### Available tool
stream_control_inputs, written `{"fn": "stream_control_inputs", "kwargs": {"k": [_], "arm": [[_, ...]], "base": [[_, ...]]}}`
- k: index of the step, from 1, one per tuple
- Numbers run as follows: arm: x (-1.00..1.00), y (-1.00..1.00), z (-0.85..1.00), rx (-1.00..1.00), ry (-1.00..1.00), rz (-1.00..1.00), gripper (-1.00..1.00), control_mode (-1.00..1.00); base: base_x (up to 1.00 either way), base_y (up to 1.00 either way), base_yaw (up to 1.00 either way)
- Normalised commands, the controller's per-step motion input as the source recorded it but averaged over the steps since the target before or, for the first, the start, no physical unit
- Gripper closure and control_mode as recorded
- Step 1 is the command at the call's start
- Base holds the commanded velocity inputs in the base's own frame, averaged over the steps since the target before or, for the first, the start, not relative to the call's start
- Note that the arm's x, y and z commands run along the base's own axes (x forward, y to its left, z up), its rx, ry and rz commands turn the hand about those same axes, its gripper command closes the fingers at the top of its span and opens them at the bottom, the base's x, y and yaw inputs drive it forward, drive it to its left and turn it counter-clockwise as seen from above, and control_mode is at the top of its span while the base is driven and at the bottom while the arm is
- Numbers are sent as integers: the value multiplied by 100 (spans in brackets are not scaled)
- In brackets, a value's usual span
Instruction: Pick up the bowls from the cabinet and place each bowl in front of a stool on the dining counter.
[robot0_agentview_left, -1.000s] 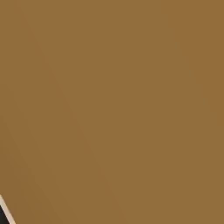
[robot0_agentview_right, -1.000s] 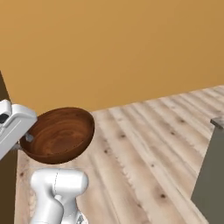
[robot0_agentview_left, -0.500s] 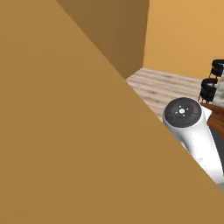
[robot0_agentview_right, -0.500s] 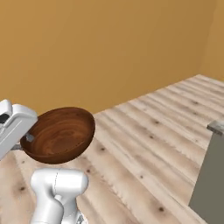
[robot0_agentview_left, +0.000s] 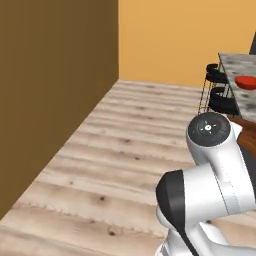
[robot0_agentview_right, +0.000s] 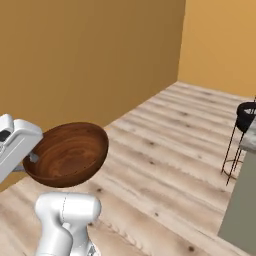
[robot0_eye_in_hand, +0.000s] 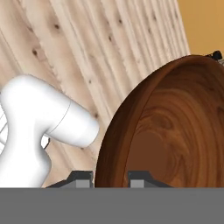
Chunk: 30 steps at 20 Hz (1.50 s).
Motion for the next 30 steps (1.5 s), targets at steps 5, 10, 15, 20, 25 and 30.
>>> {"fn": "stream_control_inputs", "kwargs": {"k": [5,10,15,20,25,30], "arm": [[0,0,0,0,0,0,100,100],[0,0,0,0,0,0,100,100],[0,0,0,0,0,0,100,100],[0,0,0,0,0,0,100,100],[0,0,0,0,0,0,100,100],[0,0,0,0,0,0,100,100]], "base": [[100,85,-49],[100,86,-49],[100,88,-49],[100,89,-48],[100,93,-46],[100,99,-43]]}}
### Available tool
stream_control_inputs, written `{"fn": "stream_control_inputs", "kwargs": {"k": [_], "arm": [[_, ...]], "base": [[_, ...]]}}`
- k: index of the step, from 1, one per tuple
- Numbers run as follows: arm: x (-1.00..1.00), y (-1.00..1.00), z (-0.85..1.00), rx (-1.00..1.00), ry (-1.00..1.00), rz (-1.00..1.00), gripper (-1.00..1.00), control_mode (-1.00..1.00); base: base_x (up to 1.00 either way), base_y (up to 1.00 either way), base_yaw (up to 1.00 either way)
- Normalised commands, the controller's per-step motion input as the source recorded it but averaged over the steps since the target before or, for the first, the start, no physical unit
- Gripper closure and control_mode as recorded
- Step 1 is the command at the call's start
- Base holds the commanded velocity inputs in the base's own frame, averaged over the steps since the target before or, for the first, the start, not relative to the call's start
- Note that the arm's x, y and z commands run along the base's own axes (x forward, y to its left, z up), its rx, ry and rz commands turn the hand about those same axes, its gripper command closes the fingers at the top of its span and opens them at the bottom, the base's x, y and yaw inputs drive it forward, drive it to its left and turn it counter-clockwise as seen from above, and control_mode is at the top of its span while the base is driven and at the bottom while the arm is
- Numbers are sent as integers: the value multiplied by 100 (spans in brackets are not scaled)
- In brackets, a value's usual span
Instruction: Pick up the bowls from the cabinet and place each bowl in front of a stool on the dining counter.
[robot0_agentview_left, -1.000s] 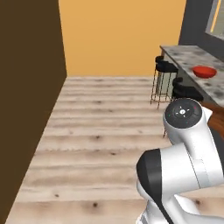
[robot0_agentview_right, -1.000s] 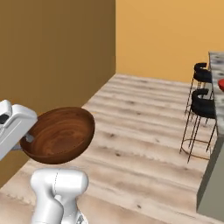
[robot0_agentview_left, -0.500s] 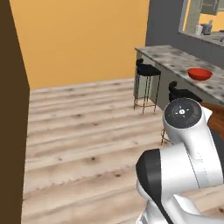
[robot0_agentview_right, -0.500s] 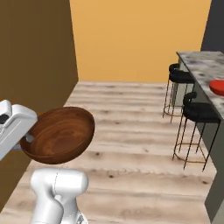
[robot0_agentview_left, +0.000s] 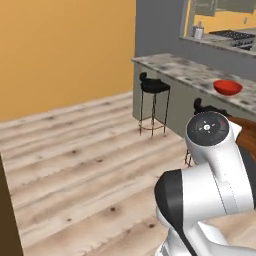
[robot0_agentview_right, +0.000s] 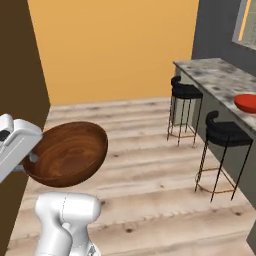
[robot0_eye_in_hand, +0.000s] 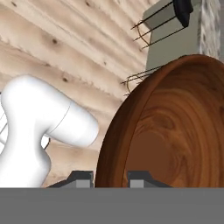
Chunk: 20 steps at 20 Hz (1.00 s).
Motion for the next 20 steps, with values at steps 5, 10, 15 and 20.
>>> {"fn": "stream_control_inputs", "kwargs": {"k": [5,10,15,20], "arm": [[0,0,0,0,0,0,100,100],[0,0,0,0,0,0,100,100],[0,0,0,0,0,0,100,100],[0,0,0,0,0,0,100,100]], "base": [[100,100,-43],[100,100,-43],[100,100,-44],[100,100,-45]]}}
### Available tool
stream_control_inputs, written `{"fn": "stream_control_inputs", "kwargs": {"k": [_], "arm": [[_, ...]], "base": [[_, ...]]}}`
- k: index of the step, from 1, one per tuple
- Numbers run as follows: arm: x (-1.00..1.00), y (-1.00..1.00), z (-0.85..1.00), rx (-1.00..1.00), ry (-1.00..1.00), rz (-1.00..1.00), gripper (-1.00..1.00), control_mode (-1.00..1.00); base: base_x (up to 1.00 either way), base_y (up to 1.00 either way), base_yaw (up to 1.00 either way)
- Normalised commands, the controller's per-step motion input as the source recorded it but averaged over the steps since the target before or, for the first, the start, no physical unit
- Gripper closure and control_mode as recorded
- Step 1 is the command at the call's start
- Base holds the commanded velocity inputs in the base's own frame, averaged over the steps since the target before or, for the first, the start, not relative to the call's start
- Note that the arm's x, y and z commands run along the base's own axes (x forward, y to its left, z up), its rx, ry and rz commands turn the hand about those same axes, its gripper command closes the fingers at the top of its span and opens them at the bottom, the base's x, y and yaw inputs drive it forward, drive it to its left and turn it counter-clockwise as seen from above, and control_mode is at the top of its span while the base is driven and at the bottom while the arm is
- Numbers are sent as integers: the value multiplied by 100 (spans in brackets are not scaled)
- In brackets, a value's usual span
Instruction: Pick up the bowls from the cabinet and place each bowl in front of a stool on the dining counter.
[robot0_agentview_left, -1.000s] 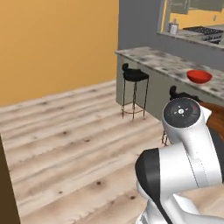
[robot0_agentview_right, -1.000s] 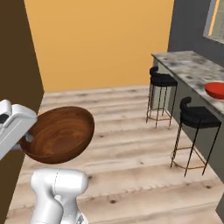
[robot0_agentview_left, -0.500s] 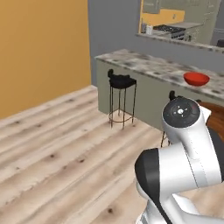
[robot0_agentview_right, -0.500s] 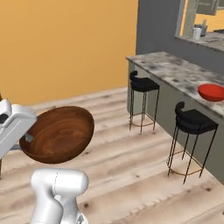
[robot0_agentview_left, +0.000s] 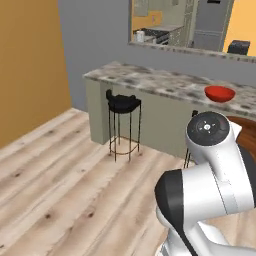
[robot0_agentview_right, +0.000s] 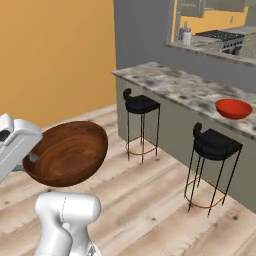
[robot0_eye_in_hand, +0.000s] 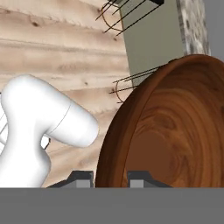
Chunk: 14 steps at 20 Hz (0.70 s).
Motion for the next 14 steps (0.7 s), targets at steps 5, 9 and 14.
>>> {"fn": "stream_control_inputs", "kwargs": {"k": [5,9,14], "arm": [[0,0,0,0,0,0,100,100],[0,0,0,0,0,0,100,100],[0,0,0,0,0,0,100,100]], "base": [[100,100,-46],[100,100,-49],[100,100,-54]]}}
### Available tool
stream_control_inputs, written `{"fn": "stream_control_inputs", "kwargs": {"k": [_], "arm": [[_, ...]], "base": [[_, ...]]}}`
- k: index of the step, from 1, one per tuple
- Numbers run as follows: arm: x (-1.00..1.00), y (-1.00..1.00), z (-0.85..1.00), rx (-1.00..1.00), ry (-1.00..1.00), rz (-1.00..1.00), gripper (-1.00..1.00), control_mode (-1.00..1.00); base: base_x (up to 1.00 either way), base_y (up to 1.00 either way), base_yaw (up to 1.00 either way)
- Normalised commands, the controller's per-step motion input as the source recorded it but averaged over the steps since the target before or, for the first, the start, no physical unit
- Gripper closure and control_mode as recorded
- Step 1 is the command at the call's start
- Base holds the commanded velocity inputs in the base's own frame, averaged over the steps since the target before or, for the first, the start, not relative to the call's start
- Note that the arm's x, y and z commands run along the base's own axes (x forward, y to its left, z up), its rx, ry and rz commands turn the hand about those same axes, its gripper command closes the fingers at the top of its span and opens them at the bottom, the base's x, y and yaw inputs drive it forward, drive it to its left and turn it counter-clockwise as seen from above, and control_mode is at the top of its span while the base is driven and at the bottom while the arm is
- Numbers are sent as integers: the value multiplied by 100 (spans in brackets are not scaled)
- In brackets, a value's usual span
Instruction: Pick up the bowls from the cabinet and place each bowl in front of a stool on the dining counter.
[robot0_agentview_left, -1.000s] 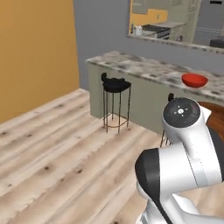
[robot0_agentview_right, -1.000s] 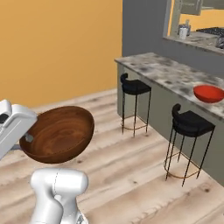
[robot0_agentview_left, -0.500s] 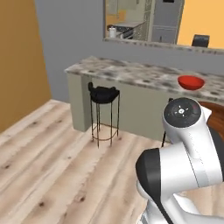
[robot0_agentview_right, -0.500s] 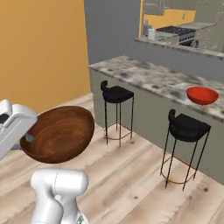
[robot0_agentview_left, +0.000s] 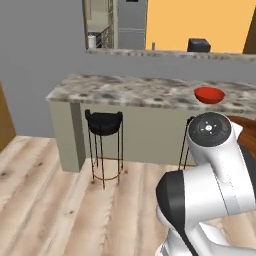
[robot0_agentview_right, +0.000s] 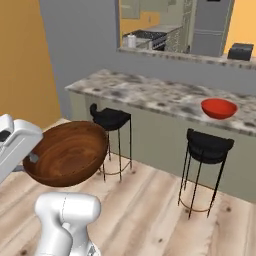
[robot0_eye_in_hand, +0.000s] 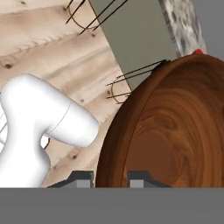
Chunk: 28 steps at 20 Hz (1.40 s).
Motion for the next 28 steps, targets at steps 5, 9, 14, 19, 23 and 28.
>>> {"fn": "stream_control_inputs", "kwargs": {"k": [5,9,14,19,23,28], "arm": [[0,0,0,0,0,0,100,100],[0,0,0,0,0,0,100,100],[0,0,0,0,0,0,100,100],[0,0,0,0,0,0,100,100],[0,0,0,0,0,0,100,100],[0,0,0,0,0,0,100,100]], "base": [[85,100,-56],[20,100,-54],[0,100,-55],[4,100,-43],[33,100,-24],[77,90,-8]]}}
